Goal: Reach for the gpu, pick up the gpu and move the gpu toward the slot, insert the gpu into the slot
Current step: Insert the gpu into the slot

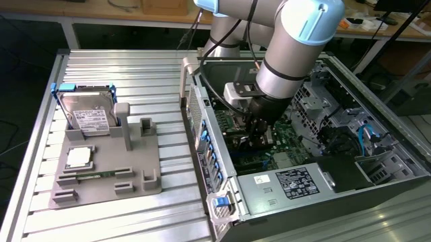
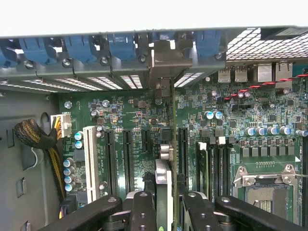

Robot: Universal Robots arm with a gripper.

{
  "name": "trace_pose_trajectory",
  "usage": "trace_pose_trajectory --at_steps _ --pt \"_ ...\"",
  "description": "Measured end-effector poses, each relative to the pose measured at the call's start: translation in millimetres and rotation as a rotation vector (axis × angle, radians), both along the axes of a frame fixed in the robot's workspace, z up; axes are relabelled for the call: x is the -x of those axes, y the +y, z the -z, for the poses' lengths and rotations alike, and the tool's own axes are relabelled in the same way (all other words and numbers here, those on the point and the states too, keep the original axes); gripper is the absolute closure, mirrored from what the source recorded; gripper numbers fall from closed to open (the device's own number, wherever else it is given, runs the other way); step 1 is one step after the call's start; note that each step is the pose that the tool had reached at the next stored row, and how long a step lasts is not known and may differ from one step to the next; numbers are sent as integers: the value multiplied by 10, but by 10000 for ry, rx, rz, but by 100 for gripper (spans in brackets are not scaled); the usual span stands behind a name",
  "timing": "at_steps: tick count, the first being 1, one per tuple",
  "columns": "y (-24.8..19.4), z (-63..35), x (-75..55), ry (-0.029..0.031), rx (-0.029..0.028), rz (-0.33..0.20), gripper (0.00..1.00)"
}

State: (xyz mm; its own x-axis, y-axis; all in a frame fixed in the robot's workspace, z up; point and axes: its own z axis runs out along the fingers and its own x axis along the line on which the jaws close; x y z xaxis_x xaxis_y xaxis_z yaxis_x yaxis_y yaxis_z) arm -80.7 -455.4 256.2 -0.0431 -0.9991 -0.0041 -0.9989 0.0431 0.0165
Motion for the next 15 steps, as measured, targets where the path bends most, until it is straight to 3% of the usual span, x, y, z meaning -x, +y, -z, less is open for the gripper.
trace_pose_trajectory --at_steps 15 --pt "1 13 0 13 -1 45 73"
